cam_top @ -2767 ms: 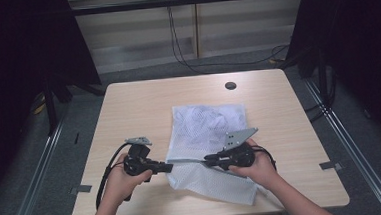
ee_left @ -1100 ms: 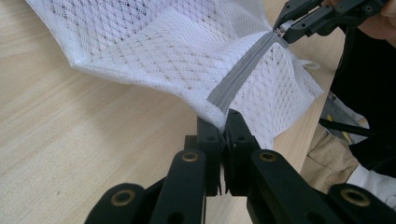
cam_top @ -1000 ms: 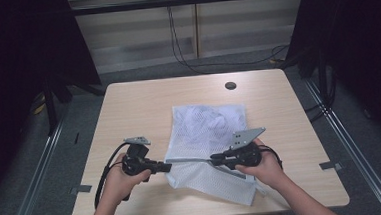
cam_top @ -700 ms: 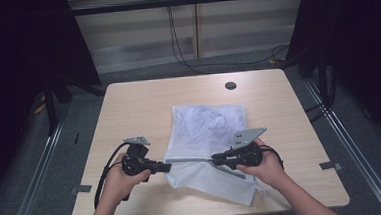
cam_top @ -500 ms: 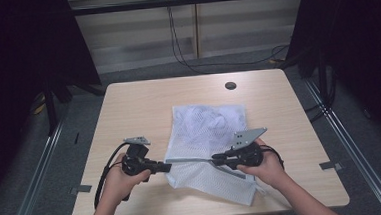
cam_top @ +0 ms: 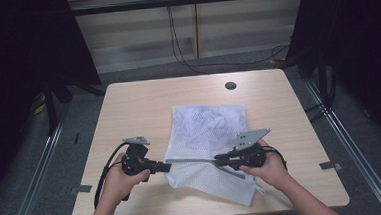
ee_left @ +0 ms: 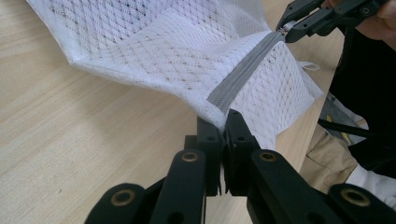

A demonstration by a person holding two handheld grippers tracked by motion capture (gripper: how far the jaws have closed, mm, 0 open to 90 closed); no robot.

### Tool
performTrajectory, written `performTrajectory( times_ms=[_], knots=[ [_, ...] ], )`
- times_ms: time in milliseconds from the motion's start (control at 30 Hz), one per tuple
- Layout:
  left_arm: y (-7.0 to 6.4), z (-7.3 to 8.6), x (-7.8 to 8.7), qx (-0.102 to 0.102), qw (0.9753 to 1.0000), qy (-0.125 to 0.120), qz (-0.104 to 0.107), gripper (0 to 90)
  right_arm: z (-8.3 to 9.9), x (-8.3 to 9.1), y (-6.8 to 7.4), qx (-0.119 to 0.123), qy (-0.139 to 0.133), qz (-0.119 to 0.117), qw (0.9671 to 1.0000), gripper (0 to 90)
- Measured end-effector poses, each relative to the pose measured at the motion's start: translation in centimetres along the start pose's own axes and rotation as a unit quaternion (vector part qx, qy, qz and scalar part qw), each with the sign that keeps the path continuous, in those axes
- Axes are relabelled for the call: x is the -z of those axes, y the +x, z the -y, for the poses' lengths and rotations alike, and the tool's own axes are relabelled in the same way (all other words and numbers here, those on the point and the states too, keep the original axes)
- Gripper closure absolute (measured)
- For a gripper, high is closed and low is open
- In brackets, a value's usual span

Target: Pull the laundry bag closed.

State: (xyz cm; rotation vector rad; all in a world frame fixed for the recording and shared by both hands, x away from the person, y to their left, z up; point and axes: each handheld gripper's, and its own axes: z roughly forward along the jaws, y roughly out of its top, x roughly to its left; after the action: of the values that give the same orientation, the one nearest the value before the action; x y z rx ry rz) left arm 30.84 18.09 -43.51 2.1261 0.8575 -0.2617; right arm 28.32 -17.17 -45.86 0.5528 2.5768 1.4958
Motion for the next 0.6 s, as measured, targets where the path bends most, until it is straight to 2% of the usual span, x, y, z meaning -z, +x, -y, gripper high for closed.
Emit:
performTrajectory(
  times_ms=[600],
  knots=[
    [0.04, 0.02, 0.06, 0.000, 1.0000, 0.000, -0.001, 87.1, 0.68, 0.75, -0.09, -0.003, 0.000, 0.003, 1.0000, 81.9]
  ],
)
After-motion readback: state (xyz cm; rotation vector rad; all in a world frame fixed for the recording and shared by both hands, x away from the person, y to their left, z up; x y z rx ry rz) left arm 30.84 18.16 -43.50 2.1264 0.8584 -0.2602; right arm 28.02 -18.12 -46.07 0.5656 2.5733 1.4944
